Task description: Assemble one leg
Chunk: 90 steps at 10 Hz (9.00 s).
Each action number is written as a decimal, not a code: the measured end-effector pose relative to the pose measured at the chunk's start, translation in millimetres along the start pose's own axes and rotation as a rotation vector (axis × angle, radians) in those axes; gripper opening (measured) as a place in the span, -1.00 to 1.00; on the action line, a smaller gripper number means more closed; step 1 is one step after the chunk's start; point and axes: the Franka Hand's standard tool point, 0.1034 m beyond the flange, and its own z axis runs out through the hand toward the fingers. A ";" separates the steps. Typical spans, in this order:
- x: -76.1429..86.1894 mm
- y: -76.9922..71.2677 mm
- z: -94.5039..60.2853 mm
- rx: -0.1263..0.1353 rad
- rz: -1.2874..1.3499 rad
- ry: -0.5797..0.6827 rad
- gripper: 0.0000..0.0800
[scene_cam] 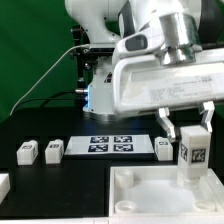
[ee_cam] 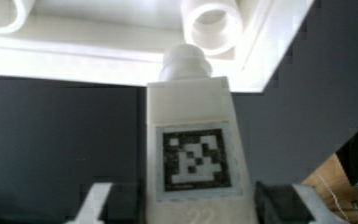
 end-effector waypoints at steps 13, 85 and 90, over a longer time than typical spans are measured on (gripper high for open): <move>-19.8 -20.4 28.5 0.022 -0.003 -0.017 -0.26; -1.1 -13.9 47.6 -0.009 0.476 -0.503 -0.25; -2.9 -8.5 47.9 -0.210 1.225 -0.451 -0.25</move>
Offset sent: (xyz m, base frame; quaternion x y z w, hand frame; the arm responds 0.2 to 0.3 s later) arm 0.0050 0.0196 -0.0098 0.0019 0.0091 0.0280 0.9996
